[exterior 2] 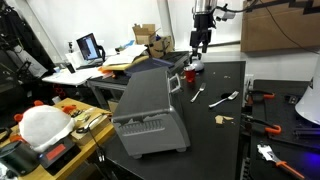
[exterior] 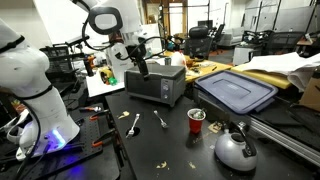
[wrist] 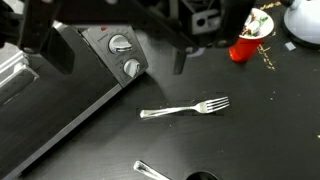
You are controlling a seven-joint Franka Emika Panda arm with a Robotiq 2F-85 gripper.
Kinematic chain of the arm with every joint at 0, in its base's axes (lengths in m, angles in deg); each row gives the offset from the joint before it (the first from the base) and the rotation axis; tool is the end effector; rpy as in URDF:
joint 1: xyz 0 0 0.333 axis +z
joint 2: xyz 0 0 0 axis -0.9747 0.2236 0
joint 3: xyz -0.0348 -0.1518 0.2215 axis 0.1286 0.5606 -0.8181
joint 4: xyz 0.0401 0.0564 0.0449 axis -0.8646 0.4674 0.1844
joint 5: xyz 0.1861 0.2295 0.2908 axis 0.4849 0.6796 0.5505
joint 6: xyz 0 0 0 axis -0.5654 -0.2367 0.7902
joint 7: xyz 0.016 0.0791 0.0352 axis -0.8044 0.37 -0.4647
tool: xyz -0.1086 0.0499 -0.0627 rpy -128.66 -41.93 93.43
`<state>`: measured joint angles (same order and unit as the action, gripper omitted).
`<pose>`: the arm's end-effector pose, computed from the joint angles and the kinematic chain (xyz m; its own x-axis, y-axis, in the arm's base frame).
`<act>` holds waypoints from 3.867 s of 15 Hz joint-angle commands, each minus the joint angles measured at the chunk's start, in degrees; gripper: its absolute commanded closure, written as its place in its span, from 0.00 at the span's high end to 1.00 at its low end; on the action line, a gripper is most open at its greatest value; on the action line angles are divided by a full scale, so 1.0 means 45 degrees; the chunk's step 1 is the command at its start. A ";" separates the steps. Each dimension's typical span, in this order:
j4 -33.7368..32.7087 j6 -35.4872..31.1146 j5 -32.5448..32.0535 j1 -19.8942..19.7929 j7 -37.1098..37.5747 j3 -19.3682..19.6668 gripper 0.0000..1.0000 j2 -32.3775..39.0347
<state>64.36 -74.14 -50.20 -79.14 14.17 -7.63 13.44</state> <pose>0.4309 -0.0881 0.2800 0.9689 -0.1947 0.1526 -0.1711 -0.9730 -0.1551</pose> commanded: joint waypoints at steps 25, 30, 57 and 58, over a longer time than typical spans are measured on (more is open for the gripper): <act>-0.2655 -0.0050 0.5313 -0.0597 -0.2461 -0.0072 1.00 0.4427; -0.2663 -0.0080 0.5543 -0.0609 -0.2505 -0.0068 1.00 0.4526; -0.3499 -0.0730 1.1633 -0.1572 0.0234 -0.0515 1.00 0.6733; -0.3529 -0.0618 1.1773 -0.1604 0.0279 -0.0497 1.00 0.6836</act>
<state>48.69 -78.04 0.31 -85.55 13.94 -9.28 43.35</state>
